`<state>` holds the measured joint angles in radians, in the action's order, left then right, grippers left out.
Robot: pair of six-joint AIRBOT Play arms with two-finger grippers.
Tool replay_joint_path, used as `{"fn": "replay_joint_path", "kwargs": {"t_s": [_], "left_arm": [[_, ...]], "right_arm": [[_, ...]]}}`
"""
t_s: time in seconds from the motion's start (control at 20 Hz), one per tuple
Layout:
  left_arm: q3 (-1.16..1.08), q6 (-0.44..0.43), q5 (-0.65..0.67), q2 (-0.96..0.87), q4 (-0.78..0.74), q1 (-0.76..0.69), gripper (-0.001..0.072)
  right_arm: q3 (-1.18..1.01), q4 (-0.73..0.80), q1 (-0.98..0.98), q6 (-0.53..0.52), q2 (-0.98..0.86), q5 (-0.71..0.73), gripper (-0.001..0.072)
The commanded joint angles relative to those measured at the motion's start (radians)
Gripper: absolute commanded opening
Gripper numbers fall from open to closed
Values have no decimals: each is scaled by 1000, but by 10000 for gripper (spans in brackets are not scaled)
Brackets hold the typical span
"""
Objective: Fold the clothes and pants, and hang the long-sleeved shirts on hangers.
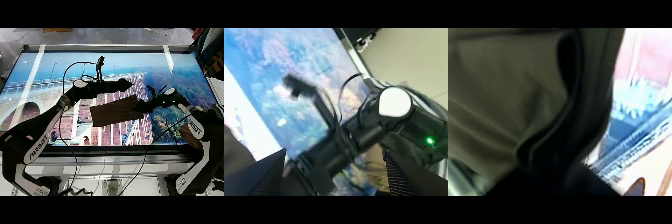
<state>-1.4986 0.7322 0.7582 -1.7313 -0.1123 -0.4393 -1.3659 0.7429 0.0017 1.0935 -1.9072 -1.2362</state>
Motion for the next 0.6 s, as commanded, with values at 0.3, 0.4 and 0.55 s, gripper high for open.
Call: {"fn": "replay_joint_path", "kwargs": {"t_s": [0.3,0.4,0.55], "left_arm": [[-1,-1,401,105,-365,207,582],[-1,0,410,168,-485,226,582],[-1,0,410,270,-600,235,582]], "right_arm": [[-297,27,-22,25,90,-239,14],[-404,69,-77,84,159,-224,14],[-560,251,-177,218,269,-196,14]]}}
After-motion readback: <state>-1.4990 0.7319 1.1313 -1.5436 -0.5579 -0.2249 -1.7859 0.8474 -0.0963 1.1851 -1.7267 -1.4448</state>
